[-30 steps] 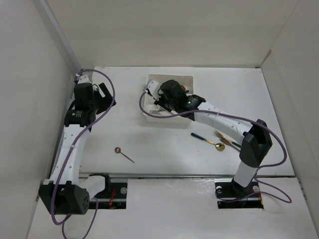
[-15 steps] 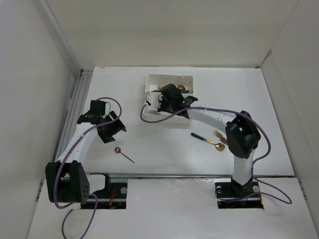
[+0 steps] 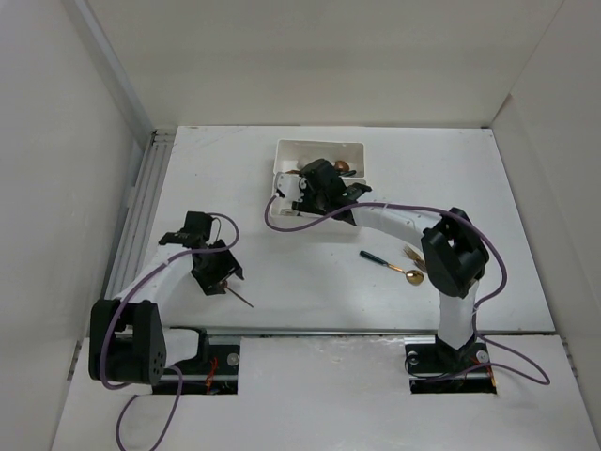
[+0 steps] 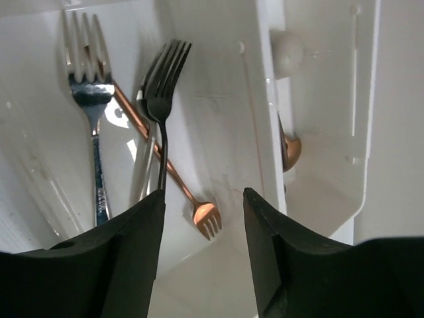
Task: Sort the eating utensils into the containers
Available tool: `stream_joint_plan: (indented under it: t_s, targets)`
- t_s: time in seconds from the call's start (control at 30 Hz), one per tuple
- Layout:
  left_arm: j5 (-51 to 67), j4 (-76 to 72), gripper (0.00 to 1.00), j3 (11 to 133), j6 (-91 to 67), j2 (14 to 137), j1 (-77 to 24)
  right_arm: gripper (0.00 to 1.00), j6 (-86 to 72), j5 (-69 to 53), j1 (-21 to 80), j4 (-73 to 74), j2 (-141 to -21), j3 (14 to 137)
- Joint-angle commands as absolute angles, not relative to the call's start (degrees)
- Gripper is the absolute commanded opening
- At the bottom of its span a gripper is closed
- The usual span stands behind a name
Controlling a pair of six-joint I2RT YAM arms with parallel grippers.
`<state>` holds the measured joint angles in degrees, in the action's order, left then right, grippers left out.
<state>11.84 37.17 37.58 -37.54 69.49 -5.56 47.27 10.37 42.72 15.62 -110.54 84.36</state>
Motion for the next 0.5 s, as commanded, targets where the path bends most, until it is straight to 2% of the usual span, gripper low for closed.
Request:
stream_joint_plan:
  t_s: [0.0,0.1,0.33,0.47]
  targets:
    - [12.66,36.3,0.55,37.18,-37.62,68.73,-7.03,0.56,43.86,14.75,42.97,10.11,-108.02,84.46]
    - [12.66,35.77,0.49,36.65,-37.62,70.13,-8.17,0.56,42.63,17.13,44.03,9.58,-105.39,83.94]
    - [12.04,38.14,0.48,36.65,-38.67,70.14,-10.45,0.56,42.1,21.51,48.07,9.58,-97.39,81.92]
    - [13.36,42.89,0.48,37.97,-39.2,71.54,-10.99,0.61,39.21,26.28,52.02,10.11,-89.33,78.68]
